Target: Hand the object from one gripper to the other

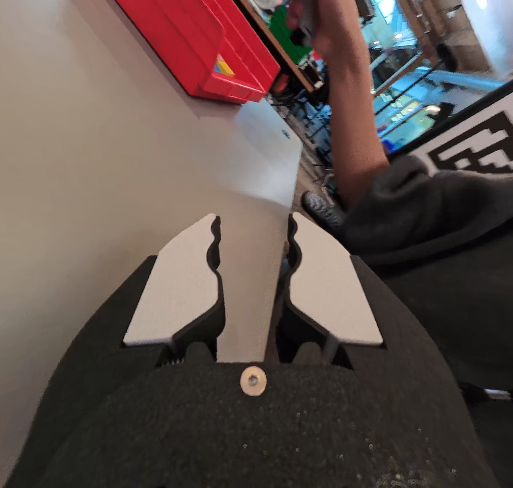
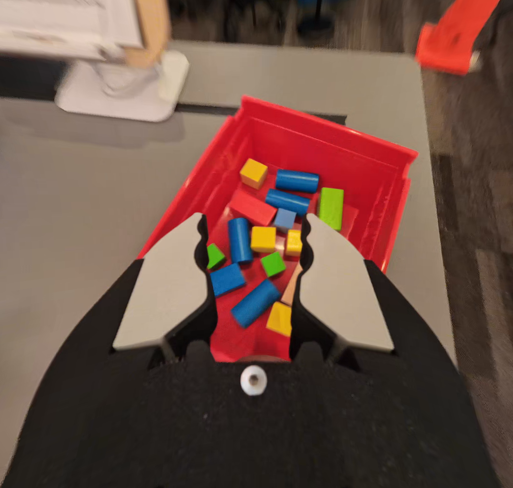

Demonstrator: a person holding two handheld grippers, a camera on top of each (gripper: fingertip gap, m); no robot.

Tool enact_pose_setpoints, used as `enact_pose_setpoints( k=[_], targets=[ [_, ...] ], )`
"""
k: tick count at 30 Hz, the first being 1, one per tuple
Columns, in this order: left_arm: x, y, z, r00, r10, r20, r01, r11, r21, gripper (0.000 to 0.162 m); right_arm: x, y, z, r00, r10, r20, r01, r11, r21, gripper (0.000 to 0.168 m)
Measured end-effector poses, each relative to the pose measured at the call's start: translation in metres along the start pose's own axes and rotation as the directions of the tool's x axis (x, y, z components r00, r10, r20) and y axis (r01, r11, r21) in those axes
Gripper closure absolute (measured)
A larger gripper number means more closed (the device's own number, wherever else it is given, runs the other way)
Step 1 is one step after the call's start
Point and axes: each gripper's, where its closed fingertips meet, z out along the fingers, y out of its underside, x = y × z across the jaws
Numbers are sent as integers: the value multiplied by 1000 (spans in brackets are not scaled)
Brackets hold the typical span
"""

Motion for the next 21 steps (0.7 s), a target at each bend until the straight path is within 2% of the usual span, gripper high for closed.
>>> enact_pose_setpoints(
  k=[2,4,7,9,11,15,19,21],
  targets=[
    [-11,-13,-13,983,78,168,-88,995,54,116,-18,25,-41,999,12,38,-18,986,167,105],
    [-31,-31,-42,905,120,409,-181,977,115,116,-34,66,-60,997,39,70,-54,972,230,98],
    [-63,-43,-108,636,104,765,-297,948,119,116,-46,123,-70,995,84,53,-96,949,299,92],
    [-77,-37,-151,458,21,888,-306,942,136,110,-52,146,-74,997,68,24,-73,935,348,93],
    [-82,-20,-176,402,-54,914,-280,943,178,102,-56,156,-79,999,51,-5,-45,927,373,93],
    [-93,6,-202,376,-141,916,-245,938,245,103,-52,163,-74,998,23,-52,-6,949,316,94],
    [-107,12,-222,248,-105,963,-262,950,171,104,-38,167,-66,996,21,-88,9,947,321,95],
    [-109,15,-224,248,-120,961,-246,952,182,104,-32,170,-59,995,28,-95,3,948,318,95]
  ],
)
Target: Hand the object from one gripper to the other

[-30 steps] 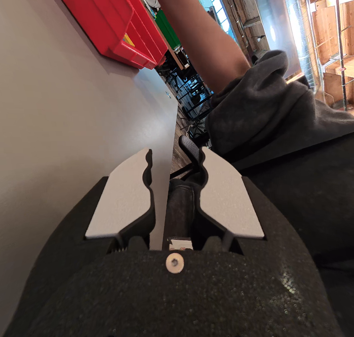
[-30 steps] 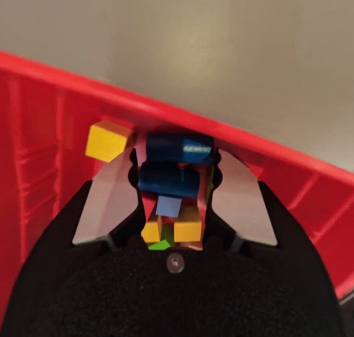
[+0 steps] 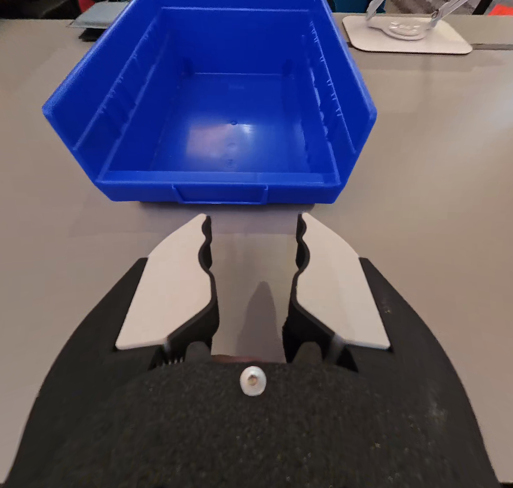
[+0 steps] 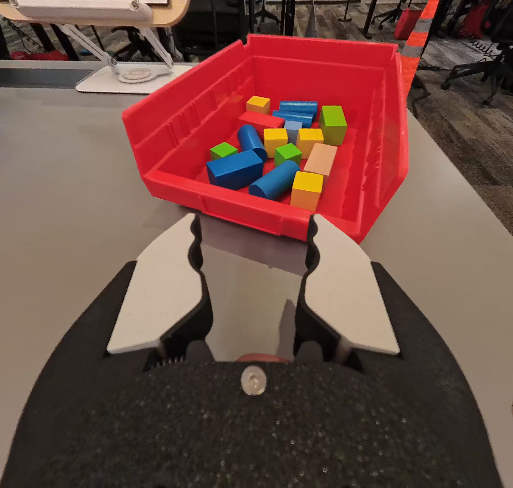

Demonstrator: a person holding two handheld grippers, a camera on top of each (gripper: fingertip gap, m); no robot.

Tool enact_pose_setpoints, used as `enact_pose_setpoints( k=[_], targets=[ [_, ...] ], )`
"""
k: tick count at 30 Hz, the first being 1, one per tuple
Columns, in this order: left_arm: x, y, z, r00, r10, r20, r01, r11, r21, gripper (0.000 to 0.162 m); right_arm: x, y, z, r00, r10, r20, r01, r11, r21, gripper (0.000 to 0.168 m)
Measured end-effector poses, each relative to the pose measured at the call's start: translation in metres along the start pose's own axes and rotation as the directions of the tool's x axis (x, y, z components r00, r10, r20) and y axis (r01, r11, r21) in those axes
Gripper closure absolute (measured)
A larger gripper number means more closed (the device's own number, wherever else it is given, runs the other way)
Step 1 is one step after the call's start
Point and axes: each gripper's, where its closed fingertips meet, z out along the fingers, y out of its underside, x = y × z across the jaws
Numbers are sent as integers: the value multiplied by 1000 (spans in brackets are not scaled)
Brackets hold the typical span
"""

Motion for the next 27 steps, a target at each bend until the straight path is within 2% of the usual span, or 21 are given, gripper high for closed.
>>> enact_pose_setpoints(
  k=[3,11,22,25,27],
  targets=[
    [-1,3,-1,999,-39,-15,39,999,-14,105,1,6,6,1000,21,9,-21,1000,-18,95],
    [-1,3,-1,1000,-10,0,10,1000,-22,105,-6,4,4,999,-38,5,38,999,5,96],
    [-1,0,-1,999,22,49,-22,1000,3,110,-1,6,6,1000,-10,7,10,1000,-3,97],
    [19,-15,-9,998,64,14,-65,994,87,107,2,4,4,999,-30,-24,30,1000,9,97],
    [55,-24,-13,992,108,-67,-98,985,141,101,5,0,1,998,-43,-43,45,999,26,97]
  ],
)
